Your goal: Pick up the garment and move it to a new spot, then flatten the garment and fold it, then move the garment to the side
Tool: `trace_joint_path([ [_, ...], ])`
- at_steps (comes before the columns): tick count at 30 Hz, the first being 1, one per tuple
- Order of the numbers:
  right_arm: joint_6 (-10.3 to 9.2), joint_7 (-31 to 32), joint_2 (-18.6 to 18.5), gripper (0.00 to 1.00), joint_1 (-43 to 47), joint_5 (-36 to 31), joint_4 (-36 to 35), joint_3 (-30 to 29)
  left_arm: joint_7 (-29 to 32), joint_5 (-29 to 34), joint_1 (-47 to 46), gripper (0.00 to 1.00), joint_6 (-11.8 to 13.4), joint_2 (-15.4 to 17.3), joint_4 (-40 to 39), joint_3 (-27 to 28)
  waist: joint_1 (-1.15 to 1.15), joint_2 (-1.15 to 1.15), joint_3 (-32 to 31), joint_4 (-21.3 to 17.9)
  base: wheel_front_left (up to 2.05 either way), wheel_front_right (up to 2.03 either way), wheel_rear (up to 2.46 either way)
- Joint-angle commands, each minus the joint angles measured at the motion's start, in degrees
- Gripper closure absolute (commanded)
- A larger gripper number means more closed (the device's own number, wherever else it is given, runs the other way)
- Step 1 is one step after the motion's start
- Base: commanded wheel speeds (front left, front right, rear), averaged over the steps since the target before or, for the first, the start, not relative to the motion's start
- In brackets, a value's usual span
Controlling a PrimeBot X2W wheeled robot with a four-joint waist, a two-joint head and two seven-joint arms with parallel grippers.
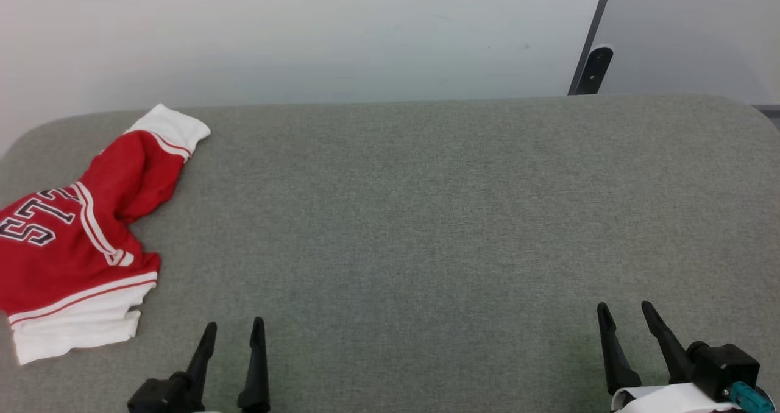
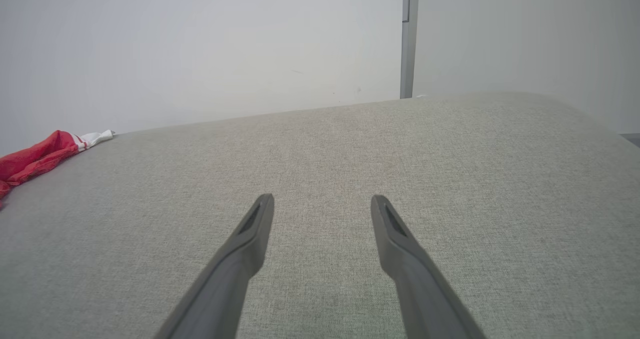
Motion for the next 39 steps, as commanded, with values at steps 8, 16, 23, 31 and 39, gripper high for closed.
trace_joint_path([
  [8, 0.04, -1.44, 0.43, 0.00, 0.45, -3.18, -0.42, -0.59, -1.30, 4.20, 0.68, 0.00, 0.66, 0.32, -0.62, -0.15, 0.00, 0.00, 0.42, -0.23, 0.00, 0.00, 0.00],
  [16, 0.04, -2.64, 0.81, 0.00, 1.03, -4.90, -0.46, -0.72, -2.15, 7.20, 1.27, 0.00, 1.41, 0.33, -0.45, 0.01, 0.00, 0.00, 1.08, -0.44, 0.00, 0.00, 0.00],
  [23, 0.04, -3.59, 0.95, 0.00, 1.23, -7.21, -0.22, -0.78, -2.88, 10.02, 1.69, 0.00, 1.63, 0.34, -0.69, -0.24, 0.00, 0.00, 1.24, -0.66, 0.00, 0.00, 0.00],
  [31, 0.04, -4.14, 1.02, 0.00, 1.39, -7.12, -0.26, -1.53, -2.94, 9.39, 1.79, 0.00, 1.60, 0.33, -0.57, -0.13, 0.00, 0.00, 1.35, -0.62, 0.00, 0.00, 0.00],
  [39, 0.04, -4.44, 1.03, 0.00, 1.28, -6.36, -0.36, -1.68, -2.94, 8.65, 1.94, 0.00, 1.54, 0.33, -0.04, -0.05, 0.00, 0.00, 1.19, -0.24, 0.00, 0.00, 0.00],
])
